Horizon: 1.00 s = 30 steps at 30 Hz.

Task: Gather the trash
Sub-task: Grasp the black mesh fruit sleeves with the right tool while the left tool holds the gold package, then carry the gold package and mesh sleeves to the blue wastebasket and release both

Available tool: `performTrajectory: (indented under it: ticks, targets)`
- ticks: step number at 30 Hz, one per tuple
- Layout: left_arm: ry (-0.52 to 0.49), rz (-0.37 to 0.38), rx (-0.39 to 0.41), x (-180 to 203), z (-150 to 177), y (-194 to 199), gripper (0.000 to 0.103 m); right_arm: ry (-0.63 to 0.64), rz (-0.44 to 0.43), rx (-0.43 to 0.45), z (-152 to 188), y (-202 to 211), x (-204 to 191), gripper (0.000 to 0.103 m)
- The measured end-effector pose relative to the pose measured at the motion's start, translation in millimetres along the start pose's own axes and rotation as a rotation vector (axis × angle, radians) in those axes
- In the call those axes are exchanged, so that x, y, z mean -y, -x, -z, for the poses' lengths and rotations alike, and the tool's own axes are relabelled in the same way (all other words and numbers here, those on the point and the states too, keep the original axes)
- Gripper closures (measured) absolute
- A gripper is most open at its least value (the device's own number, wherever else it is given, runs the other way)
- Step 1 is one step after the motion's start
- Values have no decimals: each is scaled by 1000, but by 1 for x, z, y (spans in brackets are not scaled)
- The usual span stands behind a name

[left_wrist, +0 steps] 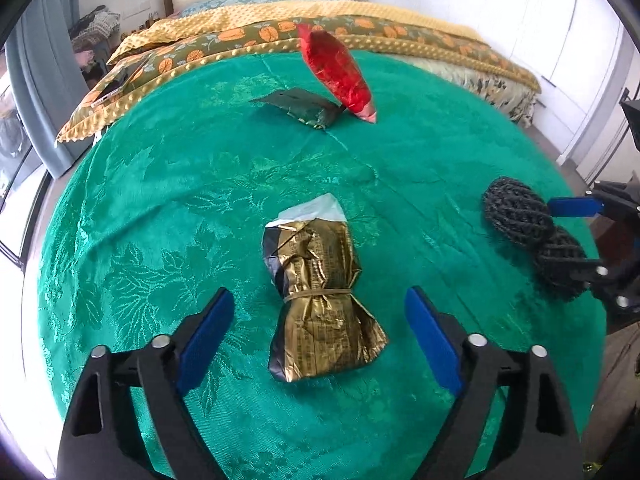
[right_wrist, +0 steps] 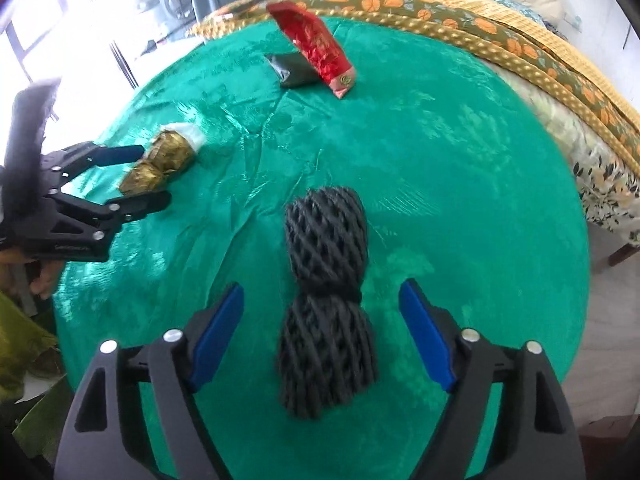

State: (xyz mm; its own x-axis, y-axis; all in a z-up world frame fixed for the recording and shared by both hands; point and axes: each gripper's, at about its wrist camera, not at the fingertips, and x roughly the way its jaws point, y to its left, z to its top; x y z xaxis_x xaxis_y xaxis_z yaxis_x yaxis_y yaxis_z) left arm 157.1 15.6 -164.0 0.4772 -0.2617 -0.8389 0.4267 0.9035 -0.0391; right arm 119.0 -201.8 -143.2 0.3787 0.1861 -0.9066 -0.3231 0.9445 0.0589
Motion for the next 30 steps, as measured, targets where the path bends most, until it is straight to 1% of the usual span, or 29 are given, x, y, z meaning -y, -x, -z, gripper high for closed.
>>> performTrajectory:
  ticks: [1, 2, 3, 4, 5, 7, 14, 18, 20, 25, 30]
  targets:
    - [-3, -9, -6, 0, 0, -1, 26, 3, 20, -11, -2, -5, 0, 49]
    - [-3, -15, -8, 0, 1, -1, 30, -8, 24, -23, -2, -9, 2, 58]
    - [-2, -17, -11, -1, 2, -1, 39, -27, 18, -22, -2, -9, 4, 68]
    - [0, -15, -11, -1, 3, -1, 51, -41, 14, -15, 0, -8, 6, 68]
    - [0, -12, -9, -2, 3, 0, 54, -53, 7, 1, 2, -4, 7, 68]
    - [-3, -1, 2, -1, 5, 3, 63, -64, -2, 32, 7, 5, 7, 68]
    - [29, 54, 29, 10, 7, 12, 68, -136, -64, 90, 26, 27, 18, 68]
    - [20, 78, 32, 28, 6, 16, 69, -182, -102, 103, 38, 31, 27, 68]
    - [6, 95, 40, 40, 3, 20, 70, -196, -107, 117, 41, 35, 29, 68]
    - [-28, 160, 59, 74, -7, 30, 70, -257, -133, 169, 54, 52, 46, 68]
    - [-102, 247, 66, 132, -22, 36, 70, -327, -110, 225, 78, 76, 79, 68]
